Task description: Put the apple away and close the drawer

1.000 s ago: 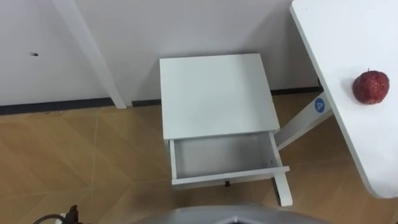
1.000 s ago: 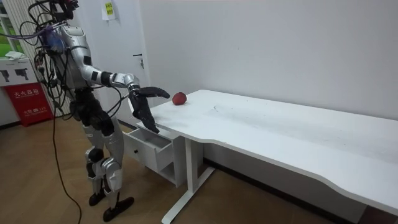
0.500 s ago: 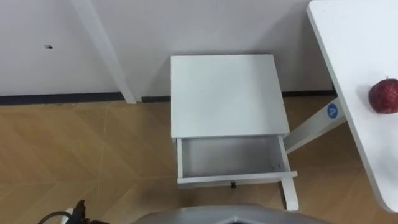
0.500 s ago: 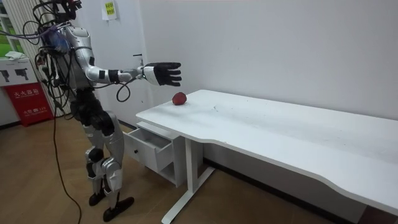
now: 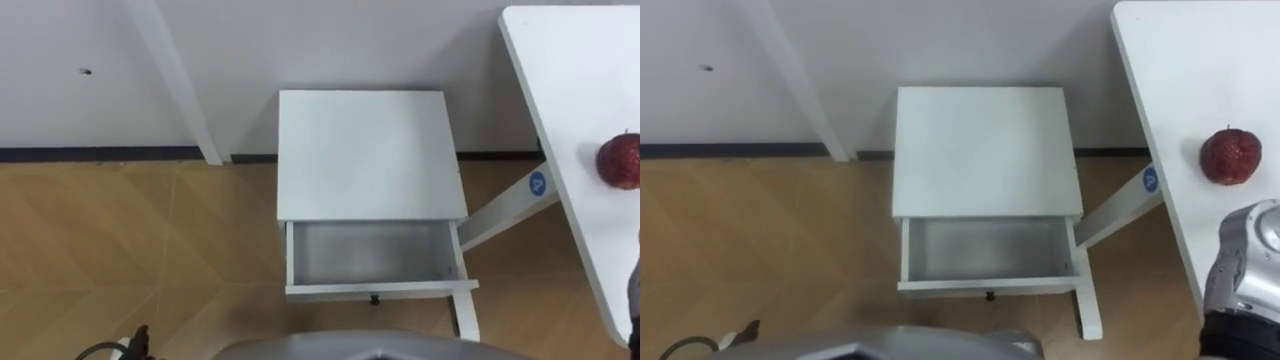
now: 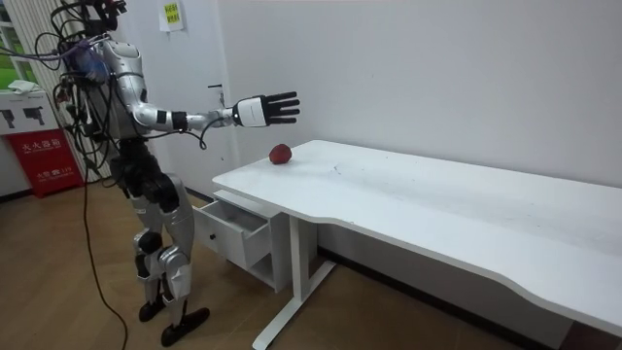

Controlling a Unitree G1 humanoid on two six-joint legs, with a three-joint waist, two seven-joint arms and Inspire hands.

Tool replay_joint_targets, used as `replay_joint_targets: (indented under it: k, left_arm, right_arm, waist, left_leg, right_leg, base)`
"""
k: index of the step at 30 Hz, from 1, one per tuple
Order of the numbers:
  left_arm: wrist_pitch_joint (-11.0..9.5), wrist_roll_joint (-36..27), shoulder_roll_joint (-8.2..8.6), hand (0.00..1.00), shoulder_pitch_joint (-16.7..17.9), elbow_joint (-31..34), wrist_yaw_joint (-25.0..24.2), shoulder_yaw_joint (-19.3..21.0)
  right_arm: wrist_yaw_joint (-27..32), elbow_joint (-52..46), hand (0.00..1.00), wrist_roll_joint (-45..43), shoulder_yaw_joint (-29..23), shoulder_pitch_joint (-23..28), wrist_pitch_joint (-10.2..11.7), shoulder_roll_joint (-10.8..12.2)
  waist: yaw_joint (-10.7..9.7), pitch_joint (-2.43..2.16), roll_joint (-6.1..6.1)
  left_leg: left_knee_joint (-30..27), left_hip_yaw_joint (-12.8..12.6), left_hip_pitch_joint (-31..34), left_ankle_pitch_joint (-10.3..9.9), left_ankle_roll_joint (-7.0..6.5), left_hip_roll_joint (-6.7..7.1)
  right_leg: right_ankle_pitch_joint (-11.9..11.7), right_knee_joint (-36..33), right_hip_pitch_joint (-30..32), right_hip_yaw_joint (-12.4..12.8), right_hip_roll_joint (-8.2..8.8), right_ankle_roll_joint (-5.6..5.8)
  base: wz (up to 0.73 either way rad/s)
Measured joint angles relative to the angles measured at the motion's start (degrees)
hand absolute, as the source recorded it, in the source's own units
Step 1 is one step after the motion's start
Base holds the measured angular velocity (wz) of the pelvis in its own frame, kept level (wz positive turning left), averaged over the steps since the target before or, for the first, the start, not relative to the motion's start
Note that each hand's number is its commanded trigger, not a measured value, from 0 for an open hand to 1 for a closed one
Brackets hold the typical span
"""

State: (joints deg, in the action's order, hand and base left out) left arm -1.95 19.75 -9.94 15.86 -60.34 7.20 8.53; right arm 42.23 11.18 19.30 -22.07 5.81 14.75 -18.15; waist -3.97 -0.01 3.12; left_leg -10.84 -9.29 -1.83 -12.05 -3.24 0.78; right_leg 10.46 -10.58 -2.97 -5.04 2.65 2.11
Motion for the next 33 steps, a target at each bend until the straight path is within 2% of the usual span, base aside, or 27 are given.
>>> replay_joint_targets:
  k: [10, 12, 16, 23, 33]
  left_arm:
    - [0.0, -0.4, -0.04, 0.0, 0.4, 0.0, 0.1, -0.4]
    - [0.0, -0.9, -0.04, 0.0, 0.4, -0.6, 0.1, -0.8]
    - [0.0, -1.7, -0.02, 0.0, 0.7, -1.8, 0.1, -1.1]
    - [0.2, -1.6, -0.05, 0.0, 1.3, -1.7, 0.1, -0.3]
    - [0.1, -1.6, -0.61, 0.0, 1.5, -1.3, 0.2, -0.2]
  right_arm:
    - [-3.5, 2.3, 0.0, -2.3, 3.1, 2.1, -0.1, 0.4]
    - [-4.3, 5.0, 0.0, -3.3, 3.4, 2.3, -1.0, 1.4]
    - [-4.2, 7.0, 0.0, -3.3, 3.4, 2.3, -1.1, 2.6]
    - [-5.9, 8.9, 0.0, -3.6, 3.2, 2.5, -1.3, 2.6]
    - [-6.7, 9.1, 0.0, -3.7, 2.9, 3.6, -1.8, 2.6]
  waist:
    - [0.9, 0.08, 0.38]
    - [1.0, 0.1, 0.49]
    - [0.9, 0.09, 0.25]
    - [0.6, -0.17, -0.18]
    - [-0.5, -0.2, 0.35]
  left_leg:
    - [0.6, 0.0, -2.2, 0.0, 0.03, -0.03]
    - [0.8, 0.0, -2.3, 0.0, 0.03, -0.01]
    - [0.8, 0.0, -2.2, 0.0, 0.03, 0.01]
    - [0.7, 0.1, -2.1, 0.0, 0.06, 0.03]
    - [0.8, 0.2, -2.1, 0.0, 0.06, 0.03]
  right_leg:
    - [0.0, 0.5, -2.6, -0.2, -0.01, -0.01]
    - [-0.1, 0.7, -2.8, -0.2, 0.01, -0.11]
    - [-0.1, 0.8, -2.7, -0.2, 0.01, -0.12]
    - [-0.1, 1.0, -2.6, -0.4, 0.02, -0.12]
    - [-0.1, 0.9, -2.6, -1.0, 0.12, -0.12]
  base:
    - [0.0]
    - [0.0]
    - [0.0]
    - [0.0]
    - [0.0]
